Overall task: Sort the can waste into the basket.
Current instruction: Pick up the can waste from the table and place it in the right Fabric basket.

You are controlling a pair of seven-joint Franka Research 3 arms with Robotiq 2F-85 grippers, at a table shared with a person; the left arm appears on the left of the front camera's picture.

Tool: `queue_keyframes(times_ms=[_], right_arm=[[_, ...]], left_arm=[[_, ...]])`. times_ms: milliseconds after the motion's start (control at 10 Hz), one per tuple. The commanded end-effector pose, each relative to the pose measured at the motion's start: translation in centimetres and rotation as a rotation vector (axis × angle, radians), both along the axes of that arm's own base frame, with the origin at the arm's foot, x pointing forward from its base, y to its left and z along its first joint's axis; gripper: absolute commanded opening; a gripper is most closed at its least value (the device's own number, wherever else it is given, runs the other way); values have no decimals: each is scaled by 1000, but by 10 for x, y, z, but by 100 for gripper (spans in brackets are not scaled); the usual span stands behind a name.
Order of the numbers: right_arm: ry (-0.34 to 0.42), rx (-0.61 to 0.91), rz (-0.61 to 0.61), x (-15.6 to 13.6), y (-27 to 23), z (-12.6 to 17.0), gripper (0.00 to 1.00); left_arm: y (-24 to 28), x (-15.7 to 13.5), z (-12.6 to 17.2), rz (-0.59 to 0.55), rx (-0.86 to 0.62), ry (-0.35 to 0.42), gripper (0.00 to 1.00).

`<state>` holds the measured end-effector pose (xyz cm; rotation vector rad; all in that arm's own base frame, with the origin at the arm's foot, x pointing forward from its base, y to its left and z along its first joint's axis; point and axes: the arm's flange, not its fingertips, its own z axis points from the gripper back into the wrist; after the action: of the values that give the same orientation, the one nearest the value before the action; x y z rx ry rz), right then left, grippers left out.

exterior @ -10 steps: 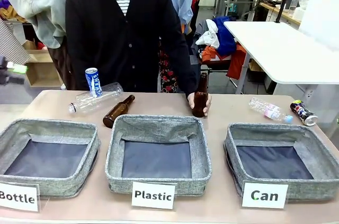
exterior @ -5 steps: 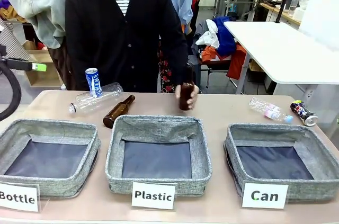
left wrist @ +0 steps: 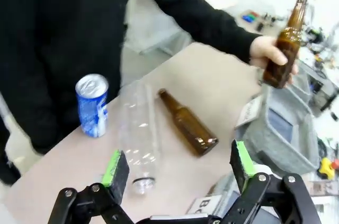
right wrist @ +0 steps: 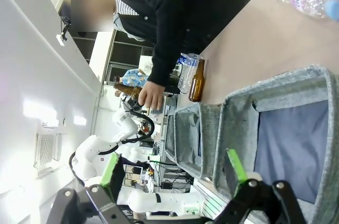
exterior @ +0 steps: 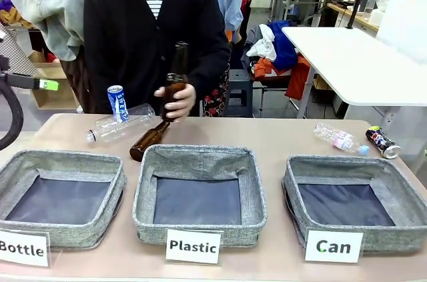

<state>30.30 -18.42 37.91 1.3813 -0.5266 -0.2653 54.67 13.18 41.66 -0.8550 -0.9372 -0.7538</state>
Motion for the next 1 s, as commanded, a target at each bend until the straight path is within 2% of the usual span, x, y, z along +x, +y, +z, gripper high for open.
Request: queue_keyframes(times_ms=[0, 100, 200, 300, 400, 700, 900], right_arm=[[-22, 3, -1, 0, 1, 2, 100], [-22, 3, -1, 0, 1, 2, 100], [-22, 3, -1, 0, 1, 2, 100], [-22, 3, -1, 0, 1, 2, 100], [-22, 3, -1, 0, 1, 2, 100], [-22, 3, -1, 0, 1, 2, 100], [-22, 3, -1, 0, 1, 2, 100]], left_arm=[[65, -30, 37, -191, -115, -89, 100], [128, -86, 80, -234, -186, -192, 100], [164, -131, 105, -221, -185, -245, 100], [188, -175, 115, -122, -162, -295, 100], [202, -207, 114, -60, -188, -343, 100], [232, -264, 93, 81, -241, -434, 100], [237, -276, 89, 113, -245, -455, 100]])
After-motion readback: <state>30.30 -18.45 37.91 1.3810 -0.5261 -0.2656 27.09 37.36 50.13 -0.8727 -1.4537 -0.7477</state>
